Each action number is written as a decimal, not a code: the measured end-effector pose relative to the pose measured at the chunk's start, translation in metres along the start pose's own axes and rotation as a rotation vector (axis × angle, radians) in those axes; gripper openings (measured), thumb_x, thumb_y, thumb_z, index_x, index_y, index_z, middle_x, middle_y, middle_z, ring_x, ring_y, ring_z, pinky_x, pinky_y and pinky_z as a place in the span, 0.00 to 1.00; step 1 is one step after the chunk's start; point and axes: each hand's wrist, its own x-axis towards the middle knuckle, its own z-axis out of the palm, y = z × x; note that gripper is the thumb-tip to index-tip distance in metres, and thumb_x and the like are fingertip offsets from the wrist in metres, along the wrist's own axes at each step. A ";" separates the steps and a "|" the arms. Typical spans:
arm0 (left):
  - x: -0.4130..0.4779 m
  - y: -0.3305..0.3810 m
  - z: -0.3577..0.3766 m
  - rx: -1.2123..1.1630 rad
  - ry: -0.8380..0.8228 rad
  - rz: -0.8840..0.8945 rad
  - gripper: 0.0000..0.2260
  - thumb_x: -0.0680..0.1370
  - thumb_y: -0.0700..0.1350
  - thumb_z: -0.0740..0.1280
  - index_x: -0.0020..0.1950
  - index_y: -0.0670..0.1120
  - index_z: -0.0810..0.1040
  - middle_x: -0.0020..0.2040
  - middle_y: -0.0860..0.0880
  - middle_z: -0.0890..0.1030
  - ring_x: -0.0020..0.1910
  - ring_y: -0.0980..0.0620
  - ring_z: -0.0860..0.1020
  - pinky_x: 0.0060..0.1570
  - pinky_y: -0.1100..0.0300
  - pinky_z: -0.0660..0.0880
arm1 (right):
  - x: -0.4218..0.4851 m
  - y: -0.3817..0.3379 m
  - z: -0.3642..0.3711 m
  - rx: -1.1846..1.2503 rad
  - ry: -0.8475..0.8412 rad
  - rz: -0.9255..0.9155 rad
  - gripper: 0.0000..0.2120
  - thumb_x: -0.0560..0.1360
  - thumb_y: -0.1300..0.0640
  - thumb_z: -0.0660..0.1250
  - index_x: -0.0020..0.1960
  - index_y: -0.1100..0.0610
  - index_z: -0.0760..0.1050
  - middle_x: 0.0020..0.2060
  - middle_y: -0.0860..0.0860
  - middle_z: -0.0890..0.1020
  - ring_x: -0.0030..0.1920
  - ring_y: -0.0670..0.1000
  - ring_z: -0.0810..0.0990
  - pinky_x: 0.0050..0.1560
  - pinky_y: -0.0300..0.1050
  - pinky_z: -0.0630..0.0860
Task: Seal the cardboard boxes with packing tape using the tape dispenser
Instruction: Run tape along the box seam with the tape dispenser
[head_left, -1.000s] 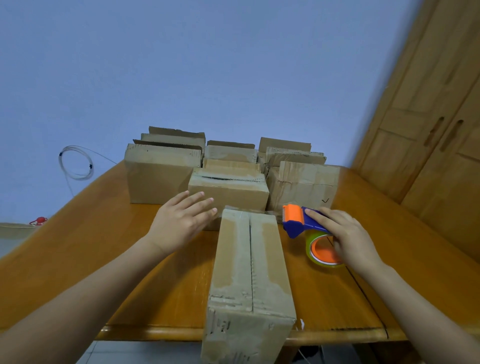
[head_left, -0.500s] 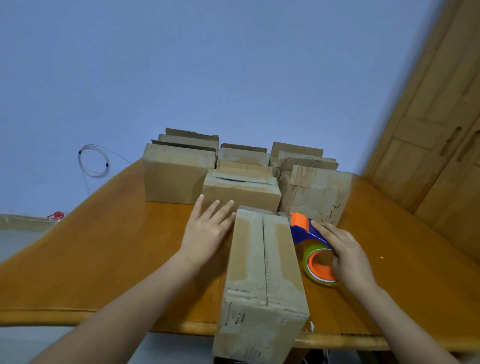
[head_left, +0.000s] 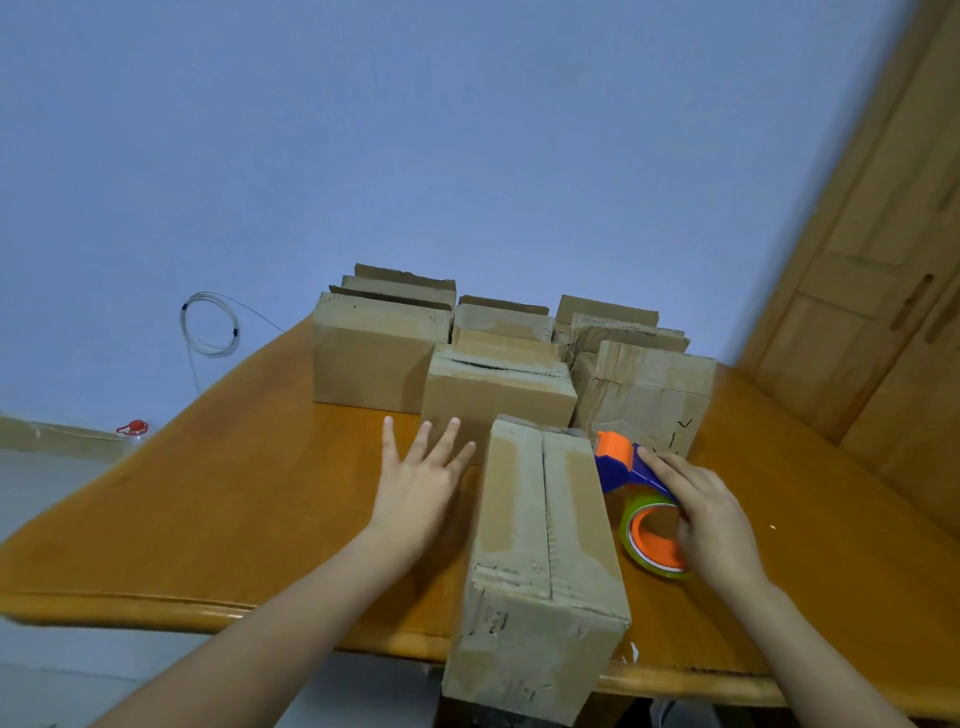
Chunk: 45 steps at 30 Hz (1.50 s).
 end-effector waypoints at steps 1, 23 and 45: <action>0.000 -0.001 -0.003 -0.035 0.027 -0.025 0.29 0.83 0.46 0.58 0.79 0.55 0.46 0.79 0.46 0.41 0.78 0.43 0.45 0.69 0.34 0.35 | 0.000 0.000 0.000 -0.008 -0.004 0.003 0.46 0.63 0.77 0.72 0.71 0.45 0.61 0.62 0.57 0.78 0.58 0.61 0.76 0.48 0.58 0.80; -0.002 -0.008 -0.019 -0.568 0.281 -0.064 0.13 0.80 0.51 0.64 0.65 0.56 0.77 0.73 0.54 0.68 0.74 0.54 0.64 0.74 0.45 0.44 | 0.001 -0.004 -0.004 -0.026 -0.011 0.035 0.42 0.66 0.74 0.73 0.72 0.47 0.64 0.63 0.55 0.77 0.59 0.60 0.75 0.49 0.57 0.79; 0.012 0.051 -0.105 -0.723 -0.134 0.269 0.26 0.82 0.61 0.48 0.67 0.49 0.75 0.65 0.44 0.77 0.65 0.45 0.73 0.64 0.47 0.70 | -0.004 -0.012 -0.001 -0.030 0.012 0.099 0.39 0.67 0.74 0.72 0.72 0.49 0.66 0.63 0.55 0.77 0.60 0.59 0.75 0.50 0.56 0.79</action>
